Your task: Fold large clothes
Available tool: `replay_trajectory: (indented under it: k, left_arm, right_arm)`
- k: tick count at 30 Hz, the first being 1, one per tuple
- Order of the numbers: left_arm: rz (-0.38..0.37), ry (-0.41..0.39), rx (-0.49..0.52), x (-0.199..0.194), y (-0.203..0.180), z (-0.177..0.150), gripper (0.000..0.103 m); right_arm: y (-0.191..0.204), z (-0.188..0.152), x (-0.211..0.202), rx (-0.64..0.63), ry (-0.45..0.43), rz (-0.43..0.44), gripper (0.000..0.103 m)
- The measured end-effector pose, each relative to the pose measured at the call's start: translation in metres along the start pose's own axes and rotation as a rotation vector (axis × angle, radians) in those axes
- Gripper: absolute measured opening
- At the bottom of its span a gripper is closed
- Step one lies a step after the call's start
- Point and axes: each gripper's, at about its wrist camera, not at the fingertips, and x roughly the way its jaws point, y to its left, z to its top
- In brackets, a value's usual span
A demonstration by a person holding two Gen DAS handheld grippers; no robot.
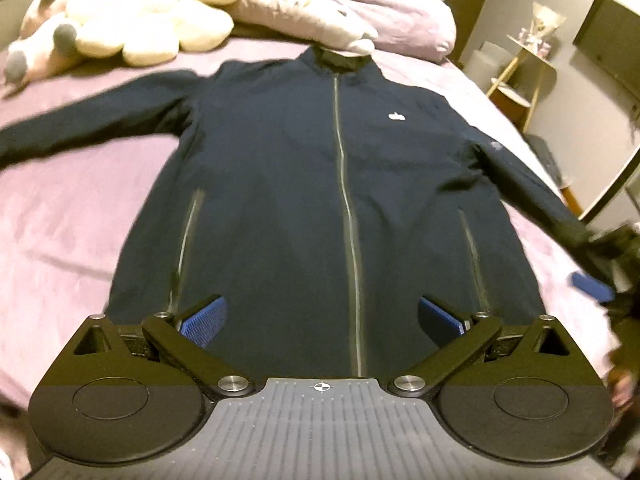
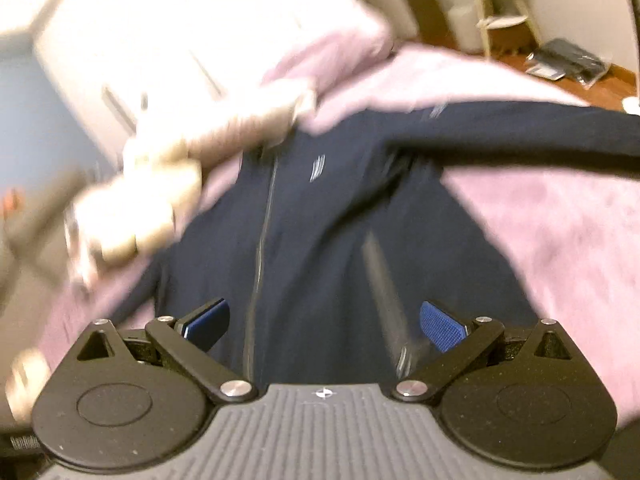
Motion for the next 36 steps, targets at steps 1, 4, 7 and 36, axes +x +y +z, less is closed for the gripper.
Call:
replay_trajectory:
  k: [1,4,7,36]
  left_arm:
    - [0.024,-0.003,0.019,0.009,-0.005,0.008,0.103]
    - [0.032,-0.002,0.034,0.038,-0.014,0.028,0.103]
    - [0.042,-0.040,0.028,0.070,-0.023,0.047,0.103]
    - [-0.061,-0.051,-0.187,0.168,0.037,0.117,0.103]
  right_arm:
    - [-0.016,0.011,0.002,0.043,-0.018,0.011,0.101]
    - [-0.078,0.049,0.013,0.227,-0.032,-0.039,0.101]
    - [-0.150,0.072,0.014,0.411,-0.165,-0.108,0.101]
    - [-0.024,0.182,0.149,-0.273,-0.202,-0.250,0.011]
